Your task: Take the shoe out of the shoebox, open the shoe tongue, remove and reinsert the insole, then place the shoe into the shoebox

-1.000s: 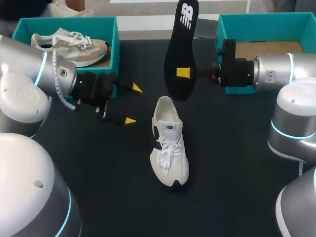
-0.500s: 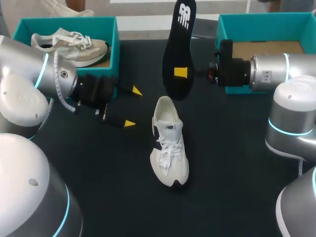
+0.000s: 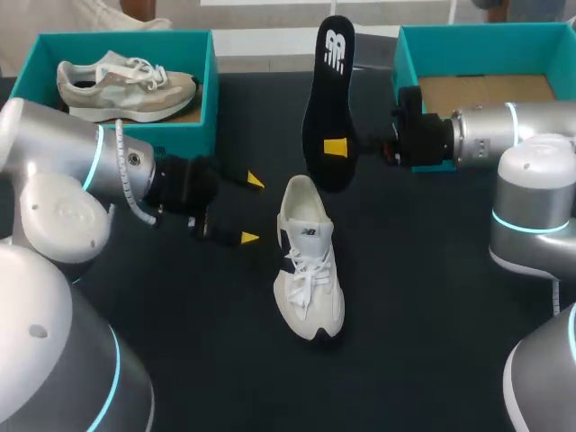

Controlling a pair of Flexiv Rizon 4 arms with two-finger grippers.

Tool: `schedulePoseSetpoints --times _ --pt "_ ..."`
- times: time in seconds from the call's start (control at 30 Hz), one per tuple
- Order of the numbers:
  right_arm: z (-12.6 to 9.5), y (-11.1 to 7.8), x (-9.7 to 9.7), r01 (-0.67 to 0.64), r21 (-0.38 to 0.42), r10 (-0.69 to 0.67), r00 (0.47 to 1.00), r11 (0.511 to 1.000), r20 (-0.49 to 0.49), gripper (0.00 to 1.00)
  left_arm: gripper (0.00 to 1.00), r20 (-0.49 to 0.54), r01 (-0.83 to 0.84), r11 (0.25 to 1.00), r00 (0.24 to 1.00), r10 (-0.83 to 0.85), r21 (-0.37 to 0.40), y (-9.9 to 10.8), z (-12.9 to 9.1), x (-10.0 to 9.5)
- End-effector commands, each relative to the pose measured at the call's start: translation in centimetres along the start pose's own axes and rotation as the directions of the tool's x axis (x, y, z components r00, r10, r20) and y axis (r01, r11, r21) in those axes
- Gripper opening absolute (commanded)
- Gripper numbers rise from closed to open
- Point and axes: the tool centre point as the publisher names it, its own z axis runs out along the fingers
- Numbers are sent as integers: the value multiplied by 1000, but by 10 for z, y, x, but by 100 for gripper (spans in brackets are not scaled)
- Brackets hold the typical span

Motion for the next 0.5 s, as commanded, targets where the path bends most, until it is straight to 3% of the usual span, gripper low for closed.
schedulePoseSetpoints --times 0.03,0.4,0.5 --pt "13 -13 -9 -4 -8 4 1000 1000 -22 0 100 11 5 1000 1000 -5 -3 -2 8 -4" --pt "13 -13 -9 -4 -8 4 1000 1000 -22 0 100 18 17 999 1000 -16 -28 -7 12 -8" --pt "23 -18 -17 -16 4 16 999 1000 -51 0 100 18 32 999 999 -32 -40 -3 12 -8"
